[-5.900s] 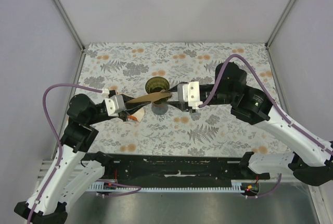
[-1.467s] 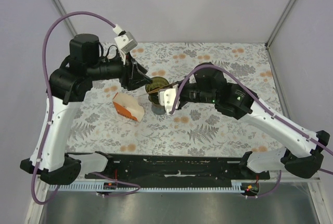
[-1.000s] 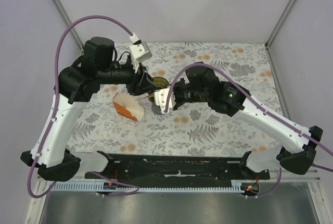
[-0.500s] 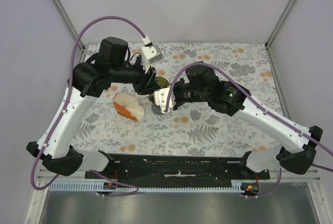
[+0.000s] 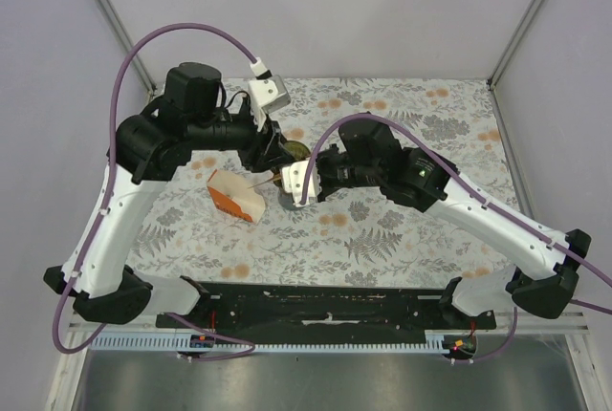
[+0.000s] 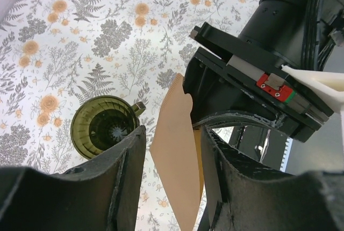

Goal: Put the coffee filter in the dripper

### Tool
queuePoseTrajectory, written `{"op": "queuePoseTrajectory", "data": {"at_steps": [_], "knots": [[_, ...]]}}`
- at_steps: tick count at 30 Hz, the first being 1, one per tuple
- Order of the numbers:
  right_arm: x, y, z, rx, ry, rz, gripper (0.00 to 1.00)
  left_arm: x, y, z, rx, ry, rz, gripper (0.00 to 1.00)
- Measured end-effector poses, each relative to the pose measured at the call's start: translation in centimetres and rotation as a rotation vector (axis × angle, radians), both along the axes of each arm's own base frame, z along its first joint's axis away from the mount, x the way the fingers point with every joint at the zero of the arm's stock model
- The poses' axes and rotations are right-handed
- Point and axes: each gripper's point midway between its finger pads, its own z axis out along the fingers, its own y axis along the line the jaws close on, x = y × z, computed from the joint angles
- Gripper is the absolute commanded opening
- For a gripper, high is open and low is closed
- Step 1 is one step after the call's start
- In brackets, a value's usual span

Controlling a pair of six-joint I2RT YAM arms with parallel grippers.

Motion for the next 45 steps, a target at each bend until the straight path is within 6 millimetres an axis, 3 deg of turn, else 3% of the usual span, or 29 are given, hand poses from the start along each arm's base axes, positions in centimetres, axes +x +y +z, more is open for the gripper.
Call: {"op": "queuePoseTrajectory", "data": {"at_steps": [6, 10, 17, 19, 23, 25, 27, 28, 30, 34, 39, 42, 45], "knots": [[-0.1, -0.1, -0.1, -0.004, 0.004, 0.001, 0.00, -0.1, -0.2, -1.6, 0.030, 0.024, -0.021, 0.52], [-0.1, -0.1, 0.1, -0.003, 0.004, 0.001, 0.00, -0.4, -0.5, -3.0, 0.062, 0.052, -0.040, 0.45], [-0.1, -0.1, 0.2, 0.000, 0.004, 0.000, 0.00, 0.3, 0.0, -3.6, 0.099, 0.035, -0.003, 0.31], [-0.1, -0.1, 0.2, 0.000, 0.004, 0.001, 0.00, 0.8, 0.3, -3.8, 0.117, 0.023, 0.026, 0.32], [-0.2, 0.0, 0.2, 0.000, 0.007, 0.007, 0.00, 1.1, 0.5, -4.6, 0.144, 0.021, 0.036, 0.46], [-0.3, 0.0, 0.1, -0.001, 0.009, 0.009, 0.00, 0.7, 0.3, -5.3, 0.152, 0.044, 0.015, 0.46], [-0.3, -0.1, 0.1, -0.003, 0.009, 0.010, 0.00, 0.3, 0.2, -6.1, 0.159, 0.072, -0.002, 0.38], [-0.3, -0.1, 0.1, -0.005, 0.009, 0.010, 0.00, 0.1, 0.2, -6.3, 0.162, 0.083, -0.009, 0.20], [-0.3, -0.1, 0.0, -0.009, 0.010, 0.011, 0.00, -0.2, 0.3, -6.5, 0.168, 0.093, -0.017, 0.03], [-0.3, -0.1, 0.0, -0.013, 0.008, 0.014, 0.00, 0.8, 0.9, -6.7, 0.203, 0.059, 0.029, 0.02], [-0.5, 0.0, 0.0, -0.016, 0.015, 0.021, 0.26, 3.0, 2.4, -5.7, 0.247, -0.033, 0.147, 0.02], [-0.4, 0.3, 0.3, 0.011, 0.030, 0.008, 0.58, 4.2, 3.1, -4.6, 0.246, -0.097, 0.214, 0.02], [-0.1, 0.8, 1.6, 0.107, 0.055, -0.032, 0.75, 5.4, 4.1, -3.3, 0.230, -0.181, 0.300, 0.02]]}}
